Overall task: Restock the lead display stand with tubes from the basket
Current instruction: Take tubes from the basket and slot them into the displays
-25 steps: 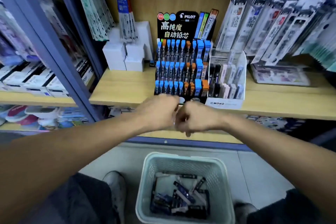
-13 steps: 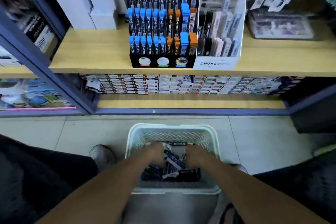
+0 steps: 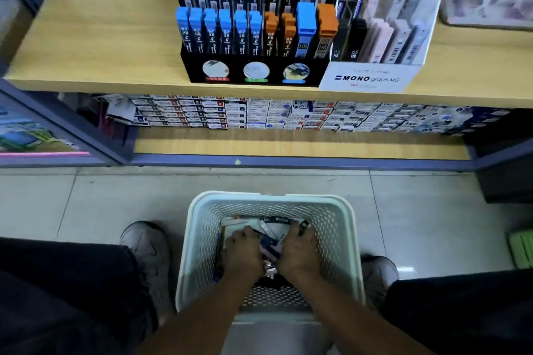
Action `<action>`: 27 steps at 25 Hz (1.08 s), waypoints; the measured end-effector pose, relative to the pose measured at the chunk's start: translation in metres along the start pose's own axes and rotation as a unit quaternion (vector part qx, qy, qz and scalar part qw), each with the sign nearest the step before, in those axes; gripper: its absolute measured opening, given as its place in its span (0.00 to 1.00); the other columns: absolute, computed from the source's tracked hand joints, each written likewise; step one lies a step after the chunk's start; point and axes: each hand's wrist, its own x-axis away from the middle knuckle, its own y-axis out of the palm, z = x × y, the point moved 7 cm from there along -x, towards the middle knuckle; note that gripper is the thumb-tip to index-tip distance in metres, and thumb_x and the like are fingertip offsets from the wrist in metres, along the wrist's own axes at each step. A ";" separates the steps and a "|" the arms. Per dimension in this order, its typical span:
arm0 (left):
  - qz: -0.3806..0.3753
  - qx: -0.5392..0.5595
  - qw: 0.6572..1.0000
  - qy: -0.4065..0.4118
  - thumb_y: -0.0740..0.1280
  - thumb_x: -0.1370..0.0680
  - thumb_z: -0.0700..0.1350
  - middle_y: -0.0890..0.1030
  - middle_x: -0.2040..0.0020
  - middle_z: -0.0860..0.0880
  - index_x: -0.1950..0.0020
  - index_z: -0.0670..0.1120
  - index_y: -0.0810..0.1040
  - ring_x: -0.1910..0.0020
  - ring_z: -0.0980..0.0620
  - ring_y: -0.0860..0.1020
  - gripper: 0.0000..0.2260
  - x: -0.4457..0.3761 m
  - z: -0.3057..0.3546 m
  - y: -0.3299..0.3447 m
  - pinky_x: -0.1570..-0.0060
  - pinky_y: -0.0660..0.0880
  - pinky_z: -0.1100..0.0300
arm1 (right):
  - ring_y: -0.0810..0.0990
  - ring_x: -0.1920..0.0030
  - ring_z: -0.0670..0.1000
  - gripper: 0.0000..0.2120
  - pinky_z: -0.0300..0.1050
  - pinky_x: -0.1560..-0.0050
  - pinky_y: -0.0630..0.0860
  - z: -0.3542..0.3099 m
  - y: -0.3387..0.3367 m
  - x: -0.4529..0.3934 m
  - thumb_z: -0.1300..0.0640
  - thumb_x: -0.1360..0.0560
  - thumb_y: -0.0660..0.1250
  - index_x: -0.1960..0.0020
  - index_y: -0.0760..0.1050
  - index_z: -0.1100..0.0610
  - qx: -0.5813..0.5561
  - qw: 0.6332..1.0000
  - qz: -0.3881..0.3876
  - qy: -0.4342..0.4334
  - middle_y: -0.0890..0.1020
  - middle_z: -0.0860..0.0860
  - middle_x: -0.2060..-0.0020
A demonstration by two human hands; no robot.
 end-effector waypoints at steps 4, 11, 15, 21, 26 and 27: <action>0.030 0.173 0.984 -0.043 0.71 0.25 0.47 0.82 0.48 0.46 0.44 0.45 0.73 0.49 0.45 0.81 0.14 -0.013 -0.008 -0.007 0.52 0.78 0.55 | 0.77 0.41 0.59 0.40 0.44 0.53 0.73 -0.009 0.002 -0.005 0.57 0.29 0.75 0.26 0.55 0.53 -0.103 0.995 -0.015 0.000 0.72 0.58 0.38; 0.030 0.513 0.837 -0.189 0.72 0.32 0.38 0.83 0.67 0.42 0.62 0.41 0.83 0.65 0.42 0.82 0.01 -0.005 -0.016 -0.002 0.64 0.80 0.53 | 0.80 0.55 0.54 0.22 0.44 0.60 0.73 -0.004 -0.005 -0.009 0.56 0.28 0.72 0.39 0.65 0.51 -0.244 0.967 -0.028 0.072 0.80 0.50 0.55; 0.042 0.594 0.780 -0.194 0.72 0.32 0.33 0.83 0.66 0.40 0.63 0.40 0.82 0.65 0.42 0.83 0.03 0.003 -0.010 -0.001 0.61 0.81 0.49 | 0.82 0.61 0.52 0.19 0.49 0.63 0.80 -0.004 -0.003 -0.010 0.55 0.32 0.72 0.43 0.73 0.58 -0.288 0.950 -0.027 0.116 0.82 0.52 0.59; 0.020 0.605 0.773 -0.193 0.74 0.36 0.39 0.85 0.61 0.44 0.55 0.43 0.85 0.61 0.44 0.84 0.11 0.004 0.005 0.007 0.55 0.83 0.47 | 0.81 0.47 0.56 0.13 0.43 0.54 0.74 -0.021 0.002 0.002 0.55 0.20 0.62 0.36 0.71 0.52 -0.302 0.950 -0.039 0.065 0.82 0.54 0.46; -0.015 0.622 0.762 -0.182 0.76 0.33 0.42 0.85 0.57 0.42 0.46 0.40 0.81 0.60 0.43 0.85 0.17 0.002 0.011 0.014 0.63 0.82 0.54 | 0.83 0.47 0.55 0.17 0.45 0.52 0.81 -0.023 0.004 0.005 0.63 0.23 0.62 0.38 0.79 0.49 -0.403 0.909 -0.100 0.043 0.85 0.54 0.47; -0.023 0.623 0.760 -0.182 0.76 0.33 0.42 0.85 0.57 0.41 0.45 0.40 0.80 0.60 0.42 0.85 0.17 0.004 0.011 0.012 0.63 0.82 0.53 | 0.83 0.49 0.55 0.17 0.43 0.57 0.80 -0.023 0.001 0.007 0.65 0.23 0.61 0.40 0.79 0.50 -0.418 0.901 -0.106 0.042 0.85 0.53 0.49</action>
